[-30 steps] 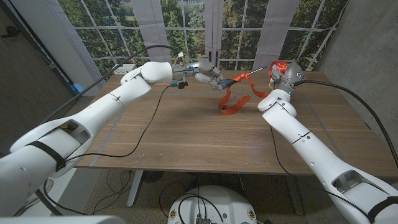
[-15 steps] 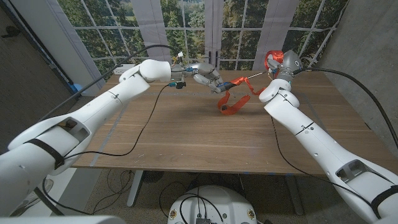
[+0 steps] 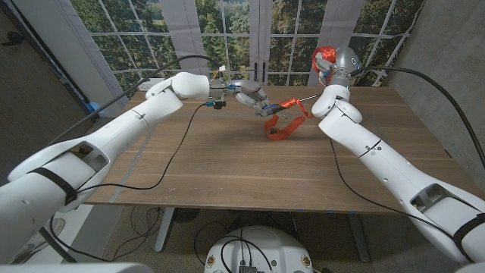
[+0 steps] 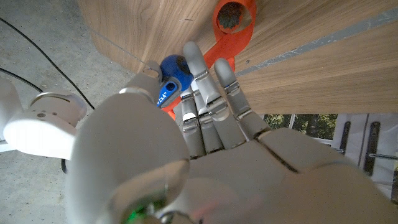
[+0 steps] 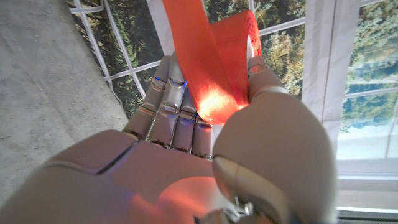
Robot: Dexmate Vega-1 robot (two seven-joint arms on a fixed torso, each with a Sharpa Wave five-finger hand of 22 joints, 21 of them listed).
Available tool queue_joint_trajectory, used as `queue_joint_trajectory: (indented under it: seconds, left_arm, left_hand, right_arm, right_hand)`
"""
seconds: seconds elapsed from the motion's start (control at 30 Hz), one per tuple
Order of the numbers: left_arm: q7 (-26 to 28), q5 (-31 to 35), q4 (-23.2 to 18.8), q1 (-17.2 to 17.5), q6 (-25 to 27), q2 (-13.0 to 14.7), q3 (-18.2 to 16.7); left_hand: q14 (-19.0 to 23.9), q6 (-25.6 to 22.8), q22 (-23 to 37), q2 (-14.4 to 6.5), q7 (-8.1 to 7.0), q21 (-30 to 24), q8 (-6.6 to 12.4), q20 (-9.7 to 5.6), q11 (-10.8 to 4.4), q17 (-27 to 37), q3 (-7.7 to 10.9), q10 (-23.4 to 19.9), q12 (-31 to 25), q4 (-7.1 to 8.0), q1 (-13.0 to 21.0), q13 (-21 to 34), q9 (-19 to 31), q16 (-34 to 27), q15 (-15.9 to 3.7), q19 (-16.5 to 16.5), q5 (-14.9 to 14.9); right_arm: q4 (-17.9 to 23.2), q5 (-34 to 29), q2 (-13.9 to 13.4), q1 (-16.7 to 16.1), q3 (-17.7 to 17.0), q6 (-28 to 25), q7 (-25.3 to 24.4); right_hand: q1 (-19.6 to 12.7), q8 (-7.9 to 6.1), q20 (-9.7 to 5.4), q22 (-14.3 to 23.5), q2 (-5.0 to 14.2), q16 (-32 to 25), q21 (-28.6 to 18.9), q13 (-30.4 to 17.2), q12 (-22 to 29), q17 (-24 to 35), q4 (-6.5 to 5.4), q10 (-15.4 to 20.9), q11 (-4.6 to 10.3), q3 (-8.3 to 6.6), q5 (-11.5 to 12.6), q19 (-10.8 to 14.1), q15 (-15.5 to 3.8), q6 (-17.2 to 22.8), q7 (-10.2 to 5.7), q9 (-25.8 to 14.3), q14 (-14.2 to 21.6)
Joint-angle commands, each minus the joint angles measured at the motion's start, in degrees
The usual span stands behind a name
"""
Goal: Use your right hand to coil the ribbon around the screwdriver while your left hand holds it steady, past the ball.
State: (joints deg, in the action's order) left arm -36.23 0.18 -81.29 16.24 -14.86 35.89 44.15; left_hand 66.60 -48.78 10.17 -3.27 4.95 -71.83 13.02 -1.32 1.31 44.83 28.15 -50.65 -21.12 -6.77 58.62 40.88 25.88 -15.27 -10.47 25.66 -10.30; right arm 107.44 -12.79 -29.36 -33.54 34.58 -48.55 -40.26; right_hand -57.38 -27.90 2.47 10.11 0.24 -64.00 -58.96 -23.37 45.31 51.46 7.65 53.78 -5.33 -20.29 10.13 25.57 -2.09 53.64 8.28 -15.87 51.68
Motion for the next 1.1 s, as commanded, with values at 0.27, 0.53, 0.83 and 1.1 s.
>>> queue_joint_trajectory:
  seconds: [0.27,0.53,0.83,1.1]
  left_arm:
    - [0.8,2.1,3.4,-1.7,-0.2,-2.0,1.4]
    - [3.0,3.1,3.5,-1.4,0.7,-2.5,1.4]
    - [10.9,4.6,2.8,0.9,2.0,-3.3,-0.1]
    - [12.1,4.4,4.0,0.6,2.3,-4.0,0.0]
  left_hand:
    - [0.9,-8.7,0.1,-5.8,-3.98,-0.1,0.45,0.07,-9.39,0.1,5.24,-9.7,0.1,-1.82,5.5,4.8,1.9,0.2,-2.55,-0.3,-0.2]
    - [0.9,-8.7,0.1,-5.8,-4.15,-0.1,0.38,0.06,-9.15,0.2,5.22,-9.8,0.2,-1.82,5.5,4.7,1.9,0.1,-2.54,-0.3,-0.2]
    - [1.1,-8.8,0.1,-5.8,-3.97,-0.2,0.31,-0.03,-9.42,0.0,5.13,-9.9,0.2,-1.86,5.6,4.9,1.8,0.1,-2.58,0.0,-0.1]
    - [1.1,-8.9,0.1,-5.8,-4.03,-0.3,0.27,-0.01,-9.3,0.1,5.1,-9.9,0.2,-1.84,5.5,4.9,1.8,0.1,-2.52,0.1,-0.1]
  right_arm:
    - [3.6,-3.2,-0.2,3.0,3.0,4.8,5.9]
    - [3.8,-6.0,1.7,4.5,5.0,5.0,7.0]
    - [4.8,-8.8,3.8,3.5,5.8,3.8,6.3]
    - [7.5,-9.4,5.3,0.2,3.7,1.9,4.3]
  right_hand:
    - [-5.2,-4.76,-0.18,0.2,5.58,-0.3,-0.4,-6.3,4.8,0.1,1.36,5.5,3.48,-1.13,0.3,-0.1,-7.66,12.1,-2.55,-7.5,1.4]
    - [-5.2,-4.74,-0.17,0.2,5.64,-0.4,-0.4,-6.0,4.7,0.1,1.34,5.6,3.59,-1.02,0.2,-0.1,-7.53,12.1,-2.49,-7.5,1.3]
    - [-5.3,-4.67,-0.16,0.2,5.55,-0.3,-0.5,-6.0,4.8,0.2,1.41,5.7,3.5,-1.1,0.3,0.1,-7.59,12.3,-2.42,-7.2,1.3]
    - [-5.4,-4.72,-0.07,0.2,5.4,0.0,-0.6,-6.0,4.9,0.0,1.46,5.8,3.49,-1.34,0.3,0.3,-7.41,12.4,-2.3,-7.3,1.7]
